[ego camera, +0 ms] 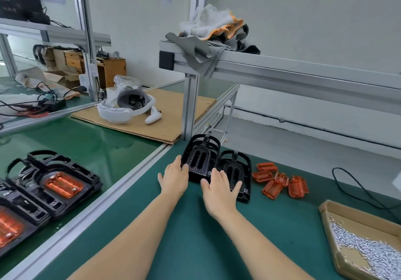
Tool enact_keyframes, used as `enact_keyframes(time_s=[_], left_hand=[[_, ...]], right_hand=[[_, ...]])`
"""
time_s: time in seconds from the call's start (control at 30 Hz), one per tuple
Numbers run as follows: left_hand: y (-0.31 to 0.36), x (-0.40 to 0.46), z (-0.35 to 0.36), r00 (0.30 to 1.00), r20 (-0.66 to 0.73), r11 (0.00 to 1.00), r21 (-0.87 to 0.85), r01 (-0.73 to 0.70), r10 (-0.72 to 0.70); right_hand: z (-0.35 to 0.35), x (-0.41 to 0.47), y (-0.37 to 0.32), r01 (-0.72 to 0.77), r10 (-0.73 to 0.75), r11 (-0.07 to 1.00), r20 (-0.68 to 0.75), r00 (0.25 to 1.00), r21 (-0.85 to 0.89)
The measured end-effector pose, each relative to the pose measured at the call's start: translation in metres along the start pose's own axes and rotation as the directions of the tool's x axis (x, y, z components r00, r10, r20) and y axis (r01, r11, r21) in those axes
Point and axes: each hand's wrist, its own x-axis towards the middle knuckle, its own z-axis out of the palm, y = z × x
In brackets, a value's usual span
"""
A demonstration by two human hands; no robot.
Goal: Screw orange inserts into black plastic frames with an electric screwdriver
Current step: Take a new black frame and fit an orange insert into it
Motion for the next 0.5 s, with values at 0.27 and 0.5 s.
enact_keyframes(time_s=[0.27, 0.5], left_hand=[[0.007, -0.012, 0.006, 0.978, -0.196, 0.944, -0.331, 0.002, -0.071], [0.020, -0.030, 0.013, 0.963, -0.238, 0.788, -0.614, -0.049, -0.126]], right_hand=[[-0.010, -0.008, 0.004, 0.067, -0.064, 0.997, -0.070, 0.996, 0.040], [-0.026, -0.035, 0.019, 0.156, -0.101, 0.940, -0.189, 0.977, 0.305]])
